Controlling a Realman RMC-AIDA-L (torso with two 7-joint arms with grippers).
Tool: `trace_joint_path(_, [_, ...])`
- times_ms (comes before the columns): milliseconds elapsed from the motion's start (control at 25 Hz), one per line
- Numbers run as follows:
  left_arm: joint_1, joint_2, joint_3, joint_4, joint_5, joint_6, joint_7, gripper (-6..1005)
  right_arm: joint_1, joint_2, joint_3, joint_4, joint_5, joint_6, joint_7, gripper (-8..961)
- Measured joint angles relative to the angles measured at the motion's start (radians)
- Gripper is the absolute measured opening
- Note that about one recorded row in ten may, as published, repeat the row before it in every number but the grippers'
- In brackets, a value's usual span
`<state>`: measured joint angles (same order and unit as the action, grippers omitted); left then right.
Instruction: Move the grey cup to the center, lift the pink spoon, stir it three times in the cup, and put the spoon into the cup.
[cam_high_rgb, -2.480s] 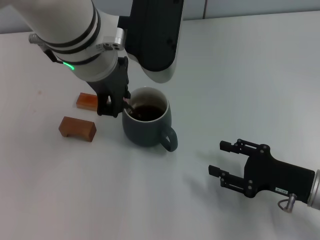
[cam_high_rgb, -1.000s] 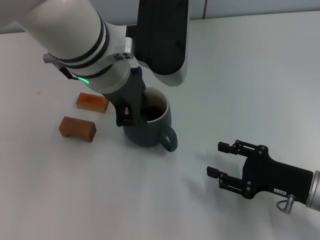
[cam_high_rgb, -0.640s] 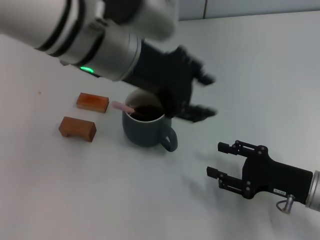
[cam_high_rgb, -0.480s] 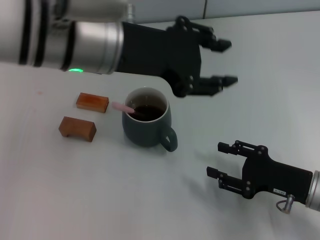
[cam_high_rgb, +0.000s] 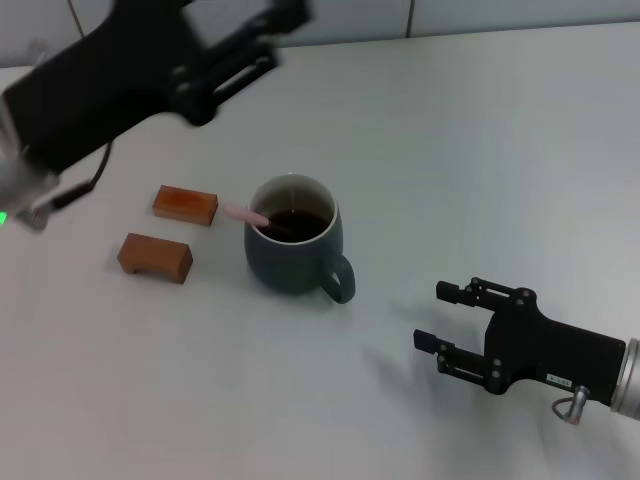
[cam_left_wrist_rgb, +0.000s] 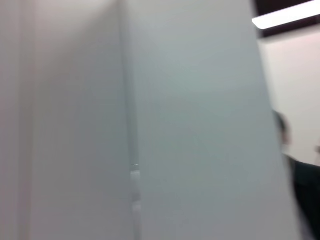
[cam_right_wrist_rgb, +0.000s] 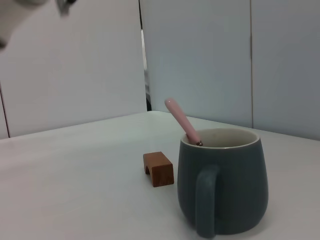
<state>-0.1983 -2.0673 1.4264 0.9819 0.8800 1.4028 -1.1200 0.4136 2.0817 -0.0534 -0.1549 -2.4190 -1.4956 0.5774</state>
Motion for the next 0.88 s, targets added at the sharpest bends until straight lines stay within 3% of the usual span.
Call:
trace_joint_path(80, [0.0, 0.0, -0.008, -0.043, -0.018, 0.015, 0.013, 569, 0.0, 0.0, 0.001, 0.0, 0.0, 0.0, 0.0, 657])
trace_joint_path(200, [-0.008, 0.005, -0.095, -0.33, -0.03, 0.08, 0.1, 570, -0.001, -0.001, 0.002, 0.0, 0.0, 0.0, 0.0, 657])
trace_joint_path(240, [-0.008, 0.005, -0.098, -0.337, -0.029, 0.082, 0.106, 570, -0.003, -0.001, 0.002, 0.0, 0.0, 0.0, 0.0, 657])
trace_joint_path(320, [-0.007, 0.015, -0.142, -0.474, -0.024, 0.123, 0.187, 570, -0.005, -0.002, 0.004, -0.001, 0.0, 0.0, 0.0, 657])
trace_joint_path(480, [0.031, 0.04, -0.139, -0.585, -0.023, 0.17, 0.36, 589, -0.007, -0.002, 0.015, -0.005, 0.0, 0.0, 0.0, 657])
trace_joint_path(600, [0.048, 0.043, -0.134, -0.626, -0.024, 0.177, 0.46, 615, -0.007, -0.002, 0.015, -0.005, 0.0, 0.0, 0.0, 657])
trace_joint_path(680, [0.064, 0.032, -0.136, -0.697, -0.026, 0.18, 0.635, 653, -0.007, -0.002, 0.016, -0.004, 0.0, 0.0, -0.002, 657])
trace_joint_path(880, [0.063, 0.013, -0.126, -0.777, -0.027, 0.17, 0.787, 775, -0.007, -0.002, 0.017, 0.0, 0.0, 0.0, -0.004, 657])
